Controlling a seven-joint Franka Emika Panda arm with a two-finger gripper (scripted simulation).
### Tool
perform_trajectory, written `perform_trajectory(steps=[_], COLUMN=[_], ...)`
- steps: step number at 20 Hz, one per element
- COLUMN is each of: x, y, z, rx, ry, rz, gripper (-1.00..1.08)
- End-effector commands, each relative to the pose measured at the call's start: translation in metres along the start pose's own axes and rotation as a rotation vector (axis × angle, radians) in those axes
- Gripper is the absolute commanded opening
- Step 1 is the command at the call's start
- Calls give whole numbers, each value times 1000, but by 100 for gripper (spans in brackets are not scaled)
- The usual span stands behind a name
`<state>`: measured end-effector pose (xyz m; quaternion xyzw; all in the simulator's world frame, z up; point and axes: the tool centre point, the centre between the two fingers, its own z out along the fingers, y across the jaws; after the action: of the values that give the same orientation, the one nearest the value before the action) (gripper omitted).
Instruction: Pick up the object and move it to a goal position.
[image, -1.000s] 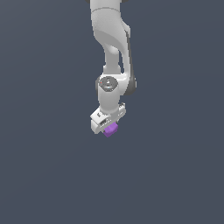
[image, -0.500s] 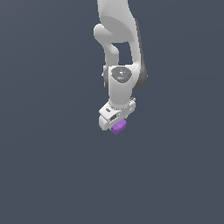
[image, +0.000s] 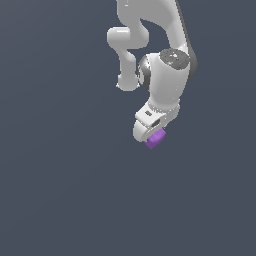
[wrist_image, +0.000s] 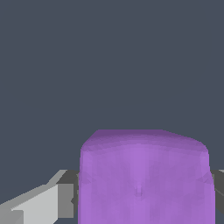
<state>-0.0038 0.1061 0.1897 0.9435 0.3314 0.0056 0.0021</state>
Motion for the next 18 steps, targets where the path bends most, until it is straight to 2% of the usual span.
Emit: perform_trajectory(steps=[1,9,18], x=[15,50,63], y=[-12,-34,-41], z=[-20,-62,-76], rx=[2,6,8], ry=[-3,-8,-9], rz=[2,5,6], gripper=[-100,-100,-100])
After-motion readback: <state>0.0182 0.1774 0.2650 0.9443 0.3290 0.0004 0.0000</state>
